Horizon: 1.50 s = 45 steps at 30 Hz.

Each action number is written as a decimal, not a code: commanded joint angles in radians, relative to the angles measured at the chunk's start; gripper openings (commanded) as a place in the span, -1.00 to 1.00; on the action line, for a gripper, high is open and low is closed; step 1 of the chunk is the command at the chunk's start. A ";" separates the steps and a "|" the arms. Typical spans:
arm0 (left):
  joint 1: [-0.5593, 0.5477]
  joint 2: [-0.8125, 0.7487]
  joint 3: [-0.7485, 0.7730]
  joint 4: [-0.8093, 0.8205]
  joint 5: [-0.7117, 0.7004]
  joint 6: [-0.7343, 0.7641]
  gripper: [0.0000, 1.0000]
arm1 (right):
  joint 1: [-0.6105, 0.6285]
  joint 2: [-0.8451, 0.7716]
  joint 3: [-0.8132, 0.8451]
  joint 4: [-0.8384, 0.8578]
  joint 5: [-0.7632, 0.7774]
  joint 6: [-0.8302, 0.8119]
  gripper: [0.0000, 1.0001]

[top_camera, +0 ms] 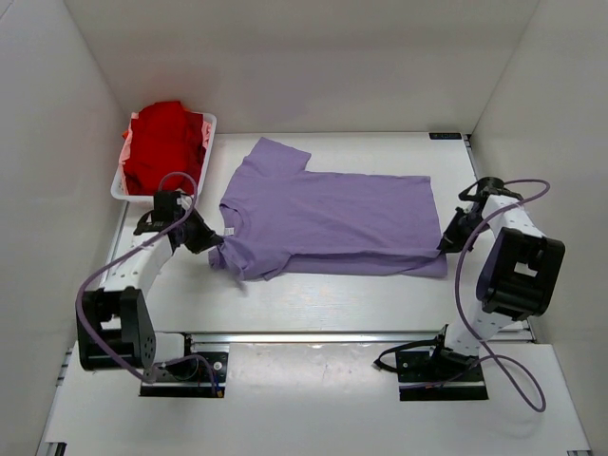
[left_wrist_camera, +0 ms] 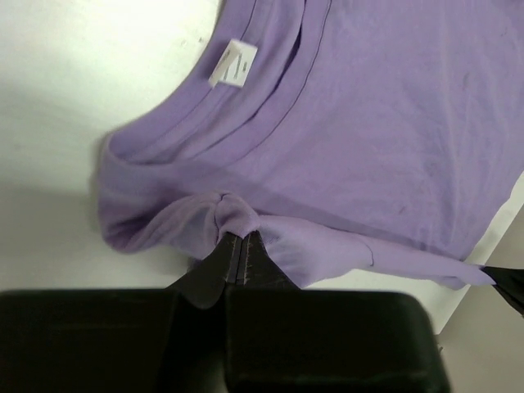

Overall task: Fold and stack the t-shirts
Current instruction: Flatten out the tshirt

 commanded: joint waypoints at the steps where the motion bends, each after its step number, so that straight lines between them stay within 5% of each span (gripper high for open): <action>1: 0.004 0.062 0.055 0.060 0.029 0.028 -1.00 | 0.000 0.038 0.050 0.033 0.002 -0.019 -1.00; 23: -0.001 0.358 0.286 0.113 0.037 0.032 -1.00 | -0.029 0.141 0.098 0.036 -0.038 0.030 -0.99; 30: -0.002 0.428 0.340 0.126 0.069 0.032 -0.39 | -0.015 0.147 0.136 0.039 -0.015 0.049 -0.31; 35: 0.005 0.406 0.325 0.092 0.060 0.054 -0.18 | 0.015 0.106 0.136 0.030 0.082 0.023 -0.19; 45: -0.021 0.223 0.040 0.080 0.016 0.092 -0.12 | 0.049 -0.006 -0.013 0.047 0.166 -0.033 -0.15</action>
